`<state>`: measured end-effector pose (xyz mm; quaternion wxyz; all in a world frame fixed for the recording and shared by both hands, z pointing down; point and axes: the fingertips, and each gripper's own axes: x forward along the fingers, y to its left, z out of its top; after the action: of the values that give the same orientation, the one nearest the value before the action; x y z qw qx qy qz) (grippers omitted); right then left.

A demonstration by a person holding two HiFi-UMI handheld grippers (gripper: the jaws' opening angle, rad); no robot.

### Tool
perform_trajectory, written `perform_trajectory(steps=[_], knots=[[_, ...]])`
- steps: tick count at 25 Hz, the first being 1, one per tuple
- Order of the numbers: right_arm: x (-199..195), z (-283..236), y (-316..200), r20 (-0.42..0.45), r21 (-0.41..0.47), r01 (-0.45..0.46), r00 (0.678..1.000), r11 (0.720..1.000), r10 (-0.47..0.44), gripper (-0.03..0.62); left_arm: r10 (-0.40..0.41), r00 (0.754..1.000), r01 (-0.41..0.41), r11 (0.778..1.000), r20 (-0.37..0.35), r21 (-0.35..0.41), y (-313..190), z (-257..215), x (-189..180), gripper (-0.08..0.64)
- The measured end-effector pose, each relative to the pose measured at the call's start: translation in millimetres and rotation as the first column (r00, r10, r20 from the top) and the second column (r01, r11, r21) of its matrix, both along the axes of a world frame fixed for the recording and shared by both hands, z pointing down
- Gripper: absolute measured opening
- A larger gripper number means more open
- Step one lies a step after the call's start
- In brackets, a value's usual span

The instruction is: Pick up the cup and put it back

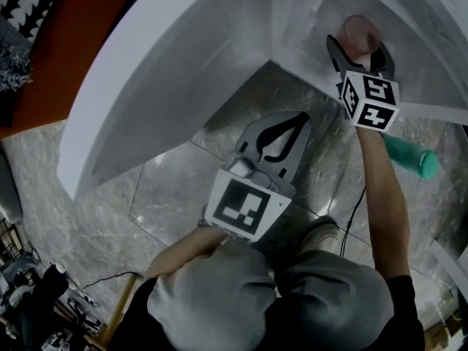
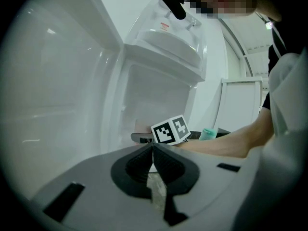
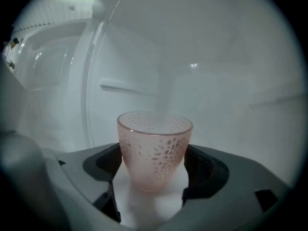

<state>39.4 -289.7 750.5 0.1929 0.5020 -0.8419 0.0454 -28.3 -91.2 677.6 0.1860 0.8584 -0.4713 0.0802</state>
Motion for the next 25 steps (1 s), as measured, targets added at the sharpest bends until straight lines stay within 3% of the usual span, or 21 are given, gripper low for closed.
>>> perform_trajectory(steps=[8,21,23,25], knots=[[6.2,-24.0,28.1,0.156,-0.030,-0.033,0.987,0.999,0.037,0.420,0.008,1.000,-0.008,1.000,0.007,0.006,1.6,-3.3,0.6,0.014],[20.9,-93.7,115.5,0.240,0.026,0.017,0.971,1.000,-0.023,0.417,-0.090,0.996,0.089,0.995,0.001,0.054,0.6,-21.8,-17.5,0.014],[25.4,-105.0,131.2,0.249,0.033,0.018,0.968,0.999,-0.025,0.407,-0.083,0.997,0.083,0.995,-0.001,0.059,2.4,-23.9,-15.0,0.014],[29.7,-116.1,146.0,0.264,0.046,0.009,0.964,0.999,-0.021,0.348,-0.081,0.997,0.081,0.994,-0.006,0.066,3.2,-27.1,-13.9,0.014]])
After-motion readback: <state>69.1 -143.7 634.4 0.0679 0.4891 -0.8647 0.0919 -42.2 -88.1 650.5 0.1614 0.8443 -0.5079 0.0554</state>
